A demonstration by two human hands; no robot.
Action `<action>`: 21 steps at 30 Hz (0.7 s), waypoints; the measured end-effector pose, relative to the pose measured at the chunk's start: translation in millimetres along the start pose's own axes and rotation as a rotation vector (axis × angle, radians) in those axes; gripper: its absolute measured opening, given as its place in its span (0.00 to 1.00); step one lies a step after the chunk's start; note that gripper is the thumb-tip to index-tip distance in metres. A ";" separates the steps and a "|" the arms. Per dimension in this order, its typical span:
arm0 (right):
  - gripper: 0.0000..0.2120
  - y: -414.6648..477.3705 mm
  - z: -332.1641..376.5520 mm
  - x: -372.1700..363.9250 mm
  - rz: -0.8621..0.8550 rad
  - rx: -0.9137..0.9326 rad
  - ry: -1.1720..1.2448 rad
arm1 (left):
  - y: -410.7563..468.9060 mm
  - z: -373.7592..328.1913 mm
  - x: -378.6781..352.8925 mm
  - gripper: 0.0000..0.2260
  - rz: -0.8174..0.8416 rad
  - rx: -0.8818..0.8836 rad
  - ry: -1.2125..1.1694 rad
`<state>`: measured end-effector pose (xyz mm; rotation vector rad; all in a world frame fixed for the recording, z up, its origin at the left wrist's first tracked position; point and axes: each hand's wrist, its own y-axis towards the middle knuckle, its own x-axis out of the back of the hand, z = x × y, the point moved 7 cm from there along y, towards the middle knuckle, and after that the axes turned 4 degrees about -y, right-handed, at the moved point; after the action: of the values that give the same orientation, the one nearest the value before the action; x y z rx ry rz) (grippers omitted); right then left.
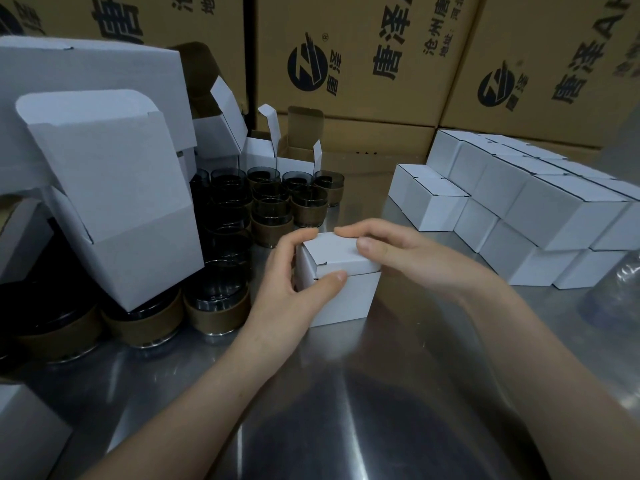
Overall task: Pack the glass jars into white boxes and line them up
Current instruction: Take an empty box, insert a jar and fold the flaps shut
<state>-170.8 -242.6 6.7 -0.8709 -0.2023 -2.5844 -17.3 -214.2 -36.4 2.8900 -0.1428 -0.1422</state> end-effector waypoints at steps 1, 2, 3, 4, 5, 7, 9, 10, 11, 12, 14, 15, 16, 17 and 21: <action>0.13 0.9 -0.7 -0.8 0.003 -0.004 -0.002 | -0.1 -0.1 0.0 0.25 0.001 0.004 0.004; 0.11 1.3 -1.1 -1.3 0.005 -0.005 0.000 | -0.4 -0.2 0.3 0.25 0.002 0.009 0.004; 0.11 1.7 -1.2 -1.8 0.009 -0.006 0.004 | -0.6 0.0 0.4 0.25 0.006 0.016 -0.001; 0.11 1.4 -1.2 -2.1 0.013 -0.007 0.008 | -1.1 0.0 0.4 0.26 0.012 0.023 -0.008; 0.11 1.4 -0.9 -2.4 0.017 -0.007 0.010 | -1.6 -0.1 0.0 0.25 0.017 0.030 -0.014; 0.12 1.5 -0.6 -2.9 0.027 -0.005 0.011 | -2.3 -0.5 -0.5 0.24 0.017 0.042 -0.025; 0.12 1.9 -0.4 -3.2 0.037 -0.006 0.005 | -2.4 -0.6 -0.7 0.22 0.007 0.047 -0.030; 0.12 2.4 -0.4 -3.4 0.041 -0.005 0.005 | -2.6 -0.6 -0.9 0.21 0.007 0.050 -0.027; 0.13 2.5 -0.7 -3.5 0.040 -0.002 0.011 | -2.6 -0.3 -1.1 0.21 0.008 0.055 -0.022; 0.13 2.4 -0.8 -3.6 0.038 0.003 0.020 | -2.6 -0.1 -1.4 0.21 0.009 0.059 -0.019; 0.14 2.2 -0.9 -4.0 0.039 0.010 0.031 | -2.5 0.1 -1.6 0.21 0.011 0.065 -0.015; 0.15 2.3 -1.0 -4.4 0.042 0.013 0.033 | -2.3 0.1 -1.9 0.21 0.012 0.067 -0.013; 0.15 2.2 -1.1 -4.8 0.045 0.016 0.034 | -2.1 0.1 -2.0 0.21 0.011 0.070 -0.011; 0.15 2.5 -1.3 -5.0 0.048 0.018 0.030 | -2.1 0.1 -2.0 0.22 0.009 0.072 -0.010; 0.15 3.2 -1.5 -4.9 0.045 0.023 0.029 | -0.7 0.1 -2.5 0.22 -0.002 0.079 0.006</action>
<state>-166.7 -244.3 2.6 -0.8201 -0.2015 -2.5466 -19.7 -213.3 -36.4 2.9688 -0.1479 -0.1312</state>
